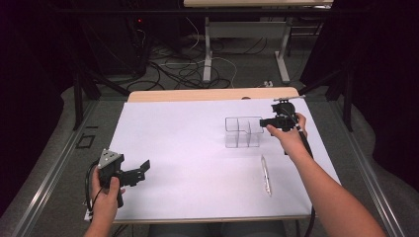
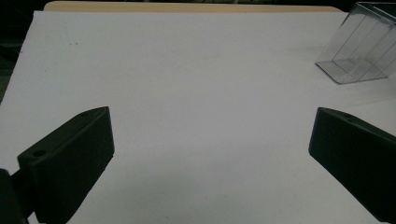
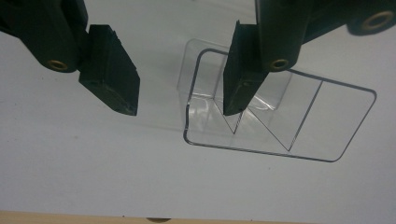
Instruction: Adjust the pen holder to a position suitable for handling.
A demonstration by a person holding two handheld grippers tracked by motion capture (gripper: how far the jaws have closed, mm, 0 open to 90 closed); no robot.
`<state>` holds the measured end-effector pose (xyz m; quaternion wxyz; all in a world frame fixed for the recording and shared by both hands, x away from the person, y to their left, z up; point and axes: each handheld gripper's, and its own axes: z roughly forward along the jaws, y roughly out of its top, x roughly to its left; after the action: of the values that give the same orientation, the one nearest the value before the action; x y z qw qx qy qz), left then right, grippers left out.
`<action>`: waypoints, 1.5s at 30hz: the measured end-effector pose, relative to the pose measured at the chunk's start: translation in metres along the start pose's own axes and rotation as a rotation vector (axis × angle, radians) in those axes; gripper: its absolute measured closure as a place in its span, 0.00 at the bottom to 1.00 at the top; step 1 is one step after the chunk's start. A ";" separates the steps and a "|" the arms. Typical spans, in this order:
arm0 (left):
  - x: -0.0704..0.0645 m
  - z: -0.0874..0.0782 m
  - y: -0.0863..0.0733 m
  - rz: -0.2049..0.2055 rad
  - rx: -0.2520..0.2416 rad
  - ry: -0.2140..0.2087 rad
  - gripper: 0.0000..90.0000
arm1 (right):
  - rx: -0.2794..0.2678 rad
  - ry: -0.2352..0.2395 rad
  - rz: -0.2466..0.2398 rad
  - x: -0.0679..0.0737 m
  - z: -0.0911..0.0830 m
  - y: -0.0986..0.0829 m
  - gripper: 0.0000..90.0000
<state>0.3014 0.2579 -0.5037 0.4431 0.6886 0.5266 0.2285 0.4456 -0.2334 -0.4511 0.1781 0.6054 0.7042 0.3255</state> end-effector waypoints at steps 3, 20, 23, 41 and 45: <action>0.000 0.000 0.000 0.001 0.001 -0.001 0.00 | 0.012 -0.001 0.014 0.002 0.007 0.001 0.54; 0.001 0.001 0.000 0.004 0.016 -0.007 0.00 | 0.081 -0.021 0.027 0.004 0.036 0.000 0.66; 0.001 0.002 -0.001 0.002 0.011 -0.005 0.00 | 0.094 -0.028 0.016 0.005 0.039 -0.001 0.70; 0.001 0.002 -0.001 0.002 0.015 -0.006 0.00 | 0.137 -0.049 0.057 0.007 0.047 -0.003 0.90; 0.001 0.003 -0.001 -0.001 0.016 -0.007 0.00 | 0.151 -0.041 0.087 0.006 0.047 -0.003 0.91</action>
<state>0.3035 0.2582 -0.5058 0.4396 0.6926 0.5271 0.2219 0.4725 -0.2169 -0.4859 0.1322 0.6535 0.6960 0.2664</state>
